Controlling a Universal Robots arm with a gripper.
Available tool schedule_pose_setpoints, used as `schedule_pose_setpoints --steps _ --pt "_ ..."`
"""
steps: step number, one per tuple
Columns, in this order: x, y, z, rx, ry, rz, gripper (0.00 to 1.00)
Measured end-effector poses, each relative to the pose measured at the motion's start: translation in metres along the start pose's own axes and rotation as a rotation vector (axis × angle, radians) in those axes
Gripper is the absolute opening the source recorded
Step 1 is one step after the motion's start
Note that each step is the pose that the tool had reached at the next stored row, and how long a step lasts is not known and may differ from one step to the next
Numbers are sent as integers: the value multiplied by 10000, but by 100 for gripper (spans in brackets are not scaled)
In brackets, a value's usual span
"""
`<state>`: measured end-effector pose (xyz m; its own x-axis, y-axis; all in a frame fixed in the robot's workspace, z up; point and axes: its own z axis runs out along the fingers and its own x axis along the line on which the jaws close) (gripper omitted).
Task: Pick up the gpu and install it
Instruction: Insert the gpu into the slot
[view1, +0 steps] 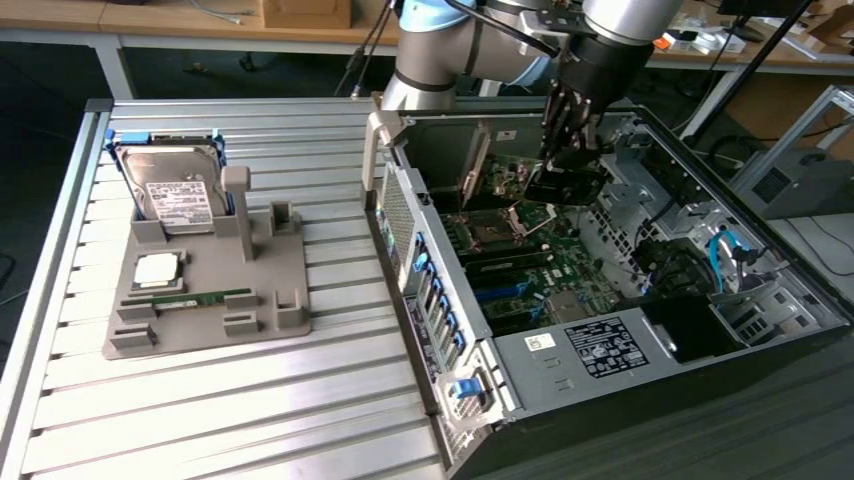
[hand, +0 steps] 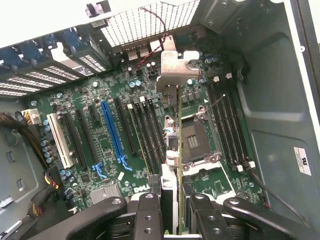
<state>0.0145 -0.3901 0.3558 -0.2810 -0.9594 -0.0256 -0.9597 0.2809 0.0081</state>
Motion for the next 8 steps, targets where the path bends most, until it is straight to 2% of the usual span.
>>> schedule_pose_setpoints --steps 8 --pt "0 0 1 -4 1 -161 27"
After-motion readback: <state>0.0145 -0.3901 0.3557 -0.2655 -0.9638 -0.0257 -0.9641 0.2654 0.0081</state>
